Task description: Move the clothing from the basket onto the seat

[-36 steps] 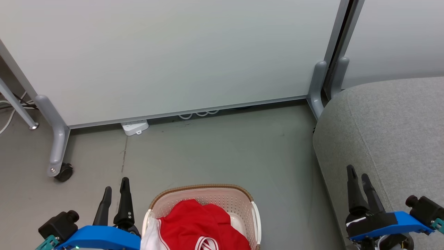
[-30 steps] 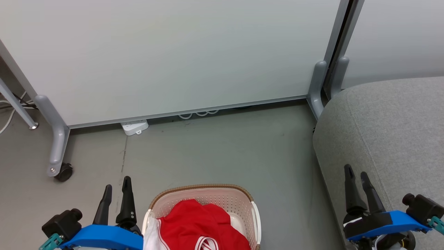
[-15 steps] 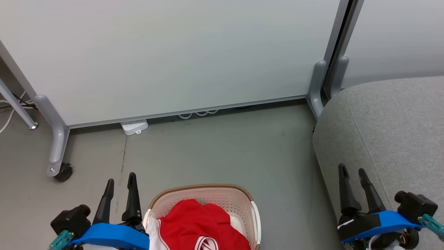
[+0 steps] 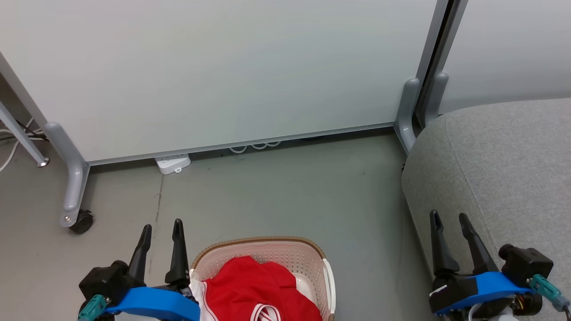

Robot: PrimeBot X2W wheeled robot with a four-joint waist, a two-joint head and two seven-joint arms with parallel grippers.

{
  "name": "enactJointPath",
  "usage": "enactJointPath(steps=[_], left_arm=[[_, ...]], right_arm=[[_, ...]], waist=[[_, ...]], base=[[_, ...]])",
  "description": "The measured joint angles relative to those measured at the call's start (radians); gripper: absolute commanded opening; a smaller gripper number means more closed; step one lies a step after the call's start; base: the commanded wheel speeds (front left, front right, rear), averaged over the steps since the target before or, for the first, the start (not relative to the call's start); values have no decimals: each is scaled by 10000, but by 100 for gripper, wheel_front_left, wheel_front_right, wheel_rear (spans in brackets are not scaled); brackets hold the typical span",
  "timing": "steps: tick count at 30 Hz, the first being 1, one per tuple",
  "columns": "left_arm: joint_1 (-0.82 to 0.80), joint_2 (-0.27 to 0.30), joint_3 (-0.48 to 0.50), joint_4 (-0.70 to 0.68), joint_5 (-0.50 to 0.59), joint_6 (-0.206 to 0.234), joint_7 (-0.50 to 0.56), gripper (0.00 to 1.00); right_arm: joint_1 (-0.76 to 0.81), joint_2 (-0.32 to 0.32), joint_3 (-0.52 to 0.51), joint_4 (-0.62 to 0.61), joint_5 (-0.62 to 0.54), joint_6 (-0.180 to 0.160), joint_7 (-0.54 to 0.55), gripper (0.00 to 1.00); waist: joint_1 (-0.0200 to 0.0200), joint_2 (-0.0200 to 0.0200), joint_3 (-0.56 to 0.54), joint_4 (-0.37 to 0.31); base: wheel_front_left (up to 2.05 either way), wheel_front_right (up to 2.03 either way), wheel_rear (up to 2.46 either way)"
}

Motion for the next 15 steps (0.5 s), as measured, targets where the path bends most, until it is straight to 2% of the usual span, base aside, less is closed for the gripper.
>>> enactJointPath(steps=[15], left_arm=[[-24,10,-161,-81,1149,169,-307,100]], right_arm=[[-3,-4,63,-73,-1233,2,-230,100]], waist=[[0,0,32,-2]], base=[[0,0,0]])
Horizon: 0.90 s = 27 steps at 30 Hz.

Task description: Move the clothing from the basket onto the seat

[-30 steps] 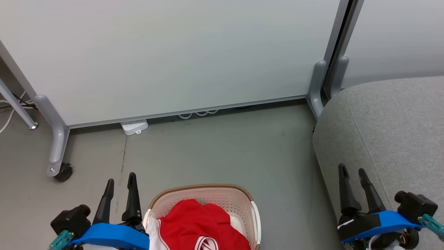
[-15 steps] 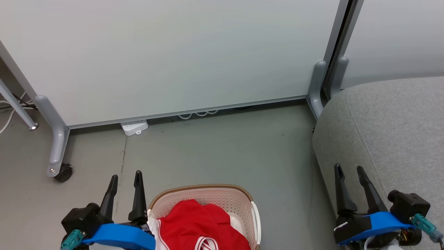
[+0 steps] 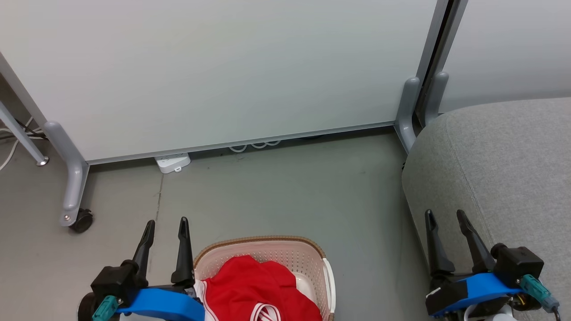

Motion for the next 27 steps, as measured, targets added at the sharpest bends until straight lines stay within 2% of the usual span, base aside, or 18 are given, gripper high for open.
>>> enactJointPath(steps=[22,27], left_arm=[[-59,19,-209,92,1313,136,-399,100],[-63,21,-209,109,1308,142,-399,100]], right_arm=[[-44,-6,77,-31,-1593,0,-355,100],[-44,-8,82,-35,-1603,0,-357,100]], waist=[[0,0,26,-12],[0,0,32,-9]], base=[[0,0,0],[0,0,0]])
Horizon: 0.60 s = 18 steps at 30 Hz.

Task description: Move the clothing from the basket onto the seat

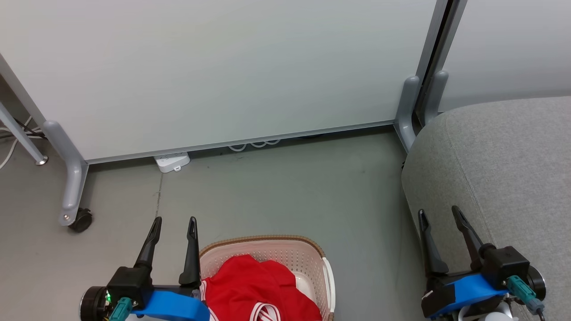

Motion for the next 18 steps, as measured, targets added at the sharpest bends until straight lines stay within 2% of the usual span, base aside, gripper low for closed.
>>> enactJointPath(steps=[9,18], left_arm=[[-6,0,-67,318,2,-96,-8,100],[-873,167,-451,1812,274,-466,65,100]], right_arm=[[-25,0,-2,-46,52,0,-12,100],[-829,-4,194,-470,69,0,6,100]], waist=[[-1,0,89,-44],[0,0,986,-185]], base=[[0,0,0],[0,0,0]])
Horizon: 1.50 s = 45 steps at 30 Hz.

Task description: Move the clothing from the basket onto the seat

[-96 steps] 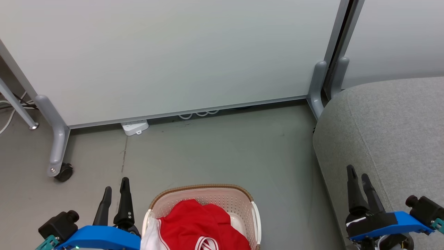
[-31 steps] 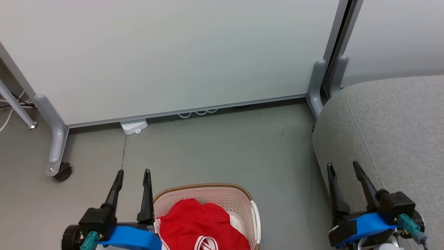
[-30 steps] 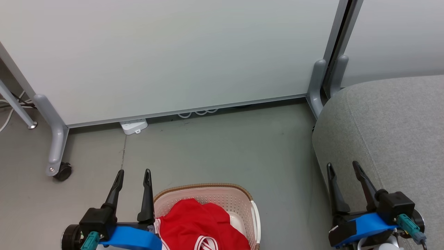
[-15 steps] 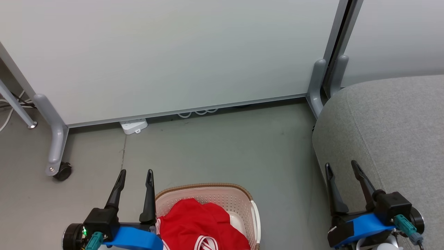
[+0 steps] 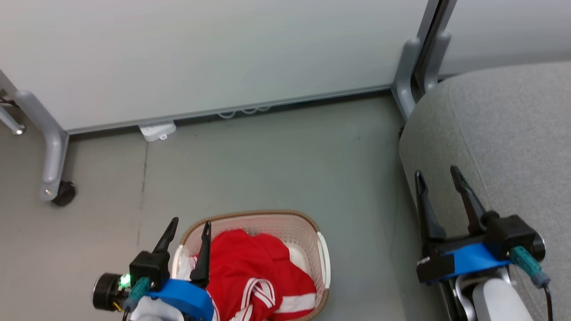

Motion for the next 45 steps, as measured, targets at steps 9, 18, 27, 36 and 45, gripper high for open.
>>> enactJointPath(steps=[9,18,27,36,45], left_arm=[[-1687,399,-500,2000,339,-518,401,100],[-3247,554,-838,4203,485,-821,884,100],[-4191,966,-930,5831,504,-895,1388,100],[-4864,1498,-867,6663,439,-663,1760,100],[-5296,1770,-825,7189,391,-190,2011,100]], right_arm=[[-1314,0,322,-441,52,0,-176,100],[-2201,-6,821,-280,537,2,-426,100],[-2574,-12,1197,-336,1174,2,-504,100],[-2677,-12,1294,-732,1540,2,-514,100],[-2826,-12,1488,-911,1714,2,-512,100]], waist=[[1,0,1861,-339],[3,0,3913,-1042],[2,0,5260,-2170],[2,0,6365,-2975],[1,0,7051,-3329]], base=[[0,0,0],[0,0,0],[0,0,0],[0,0,0],[0,0,0]])
